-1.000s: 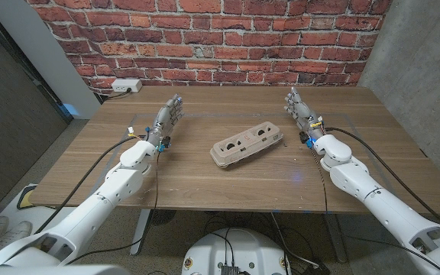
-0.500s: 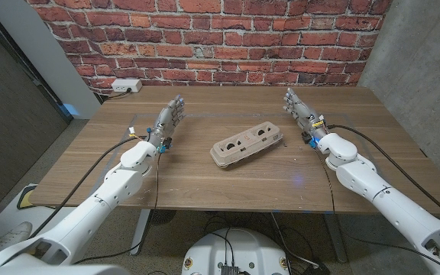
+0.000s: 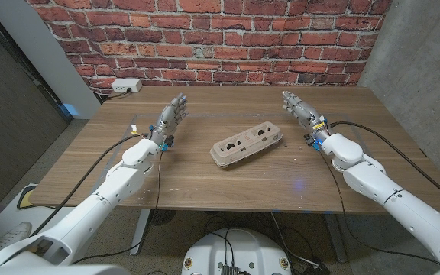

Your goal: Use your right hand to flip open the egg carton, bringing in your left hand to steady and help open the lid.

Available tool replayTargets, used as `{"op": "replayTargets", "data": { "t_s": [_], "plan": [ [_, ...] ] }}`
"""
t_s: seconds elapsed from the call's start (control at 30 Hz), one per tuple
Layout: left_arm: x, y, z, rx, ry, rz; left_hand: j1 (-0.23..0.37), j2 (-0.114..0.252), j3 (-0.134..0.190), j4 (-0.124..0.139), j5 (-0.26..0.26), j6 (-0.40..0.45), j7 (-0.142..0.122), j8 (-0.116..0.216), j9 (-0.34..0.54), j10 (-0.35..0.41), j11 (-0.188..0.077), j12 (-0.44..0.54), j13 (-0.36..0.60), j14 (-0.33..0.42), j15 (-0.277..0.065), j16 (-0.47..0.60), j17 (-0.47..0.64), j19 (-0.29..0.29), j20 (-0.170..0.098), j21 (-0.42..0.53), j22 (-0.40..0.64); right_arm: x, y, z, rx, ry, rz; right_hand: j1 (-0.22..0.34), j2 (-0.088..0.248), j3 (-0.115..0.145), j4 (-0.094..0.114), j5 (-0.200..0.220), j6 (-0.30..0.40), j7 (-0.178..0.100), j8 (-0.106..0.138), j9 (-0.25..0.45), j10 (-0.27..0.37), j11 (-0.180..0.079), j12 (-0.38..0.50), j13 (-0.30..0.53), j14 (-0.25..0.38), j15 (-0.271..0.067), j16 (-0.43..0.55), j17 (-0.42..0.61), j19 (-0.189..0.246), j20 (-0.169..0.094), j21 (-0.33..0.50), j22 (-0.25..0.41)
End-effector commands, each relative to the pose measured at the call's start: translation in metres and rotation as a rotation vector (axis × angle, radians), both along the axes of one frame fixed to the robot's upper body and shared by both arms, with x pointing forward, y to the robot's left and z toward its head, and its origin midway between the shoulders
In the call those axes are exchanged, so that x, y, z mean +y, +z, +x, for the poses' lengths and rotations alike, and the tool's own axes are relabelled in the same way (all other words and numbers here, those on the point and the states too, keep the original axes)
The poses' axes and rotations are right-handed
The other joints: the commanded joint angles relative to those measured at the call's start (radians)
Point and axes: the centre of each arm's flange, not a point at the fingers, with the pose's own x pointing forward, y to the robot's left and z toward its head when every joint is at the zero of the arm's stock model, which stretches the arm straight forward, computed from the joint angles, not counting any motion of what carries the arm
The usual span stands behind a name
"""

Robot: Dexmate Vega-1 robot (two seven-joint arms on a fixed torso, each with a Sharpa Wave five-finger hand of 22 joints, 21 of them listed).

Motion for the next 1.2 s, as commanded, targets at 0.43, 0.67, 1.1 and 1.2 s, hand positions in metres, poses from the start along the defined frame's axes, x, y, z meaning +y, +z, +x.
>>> {"op": "replayTargets", "data": {
  "t_s": [0.43,0.67,1.1,1.2],
  "plan": [
    [0.001,0.005,-0.008,-0.007,-0.008,0.024,-0.002,0.002,-0.001,-0.001,0.006,0.010,0.002,0.007,0.003,0.008,0.000,0.004,0.003,-0.003,-0.036,0.006,0.001,-0.002,-0.002,0.005,0.003,0.006,-0.004,-0.038,-0.128,-0.074,-0.156,0.047,-0.005,0.002,-0.029,0.010,0.009,-0.028,0.019,0.000,0.052,-0.061,0.030,0.002,0.027,0.010,-0.003,0.003,0.090,0.061,0.024,0.002],
    [0.004,0.000,-0.009,0.003,-0.002,0.019,-0.002,0.002,-0.001,-0.001,0.006,0.010,0.003,0.007,0.003,0.007,0.003,0.004,0.003,-0.003,-0.037,0.006,0.001,-0.003,-0.003,0.005,0.003,0.006,-0.010,-0.050,-0.170,-0.105,-0.209,0.067,-0.006,0.006,-0.039,0.010,0.032,-0.032,0.026,0.000,0.075,-0.060,0.038,0.003,0.038,-0.016,-0.002,0.003,0.102,0.047,0.022,0.002],
    [0.007,0.004,-0.011,0.023,-0.038,0.094,-0.002,0.003,-0.002,-0.002,0.006,0.011,0.003,0.006,0.003,0.006,-0.002,0.004,0.003,-0.003,-0.038,0.006,0.001,-0.004,-0.003,0.005,0.003,0.006,-0.022,-0.068,-0.264,-0.159,-0.293,0.107,-0.009,0.016,-0.058,0.005,0.072,-0.056,0.034,0.000,0.132,-0.088,0.056,0.003,0.074,-0.059,0.001,0.002,0.127,0.024,0.019,0.002],
    [0.010,0.003,-0.014,0.020,-0.030,0.089,-0.002,0.003,-0.002,-0.002,0.006,0.012,0.003,0.006,0.003,0.007,-0.002,0.004,0.003,-0.003,-0.037,0.006,0.001,-0.004,-0.003,0.005,0.003,0.009,-0.025,-0.072,-0.300,-0.181,-0.339,0.112,-0.009,0.017,-0.060,0.005,0.075,-0.061,0.034,0.001,0.139,-0.093,0.058,0.003,0.077,-0.067,0.000,0.002,0.129,0.015,0.018,0.002]
  ]
}}
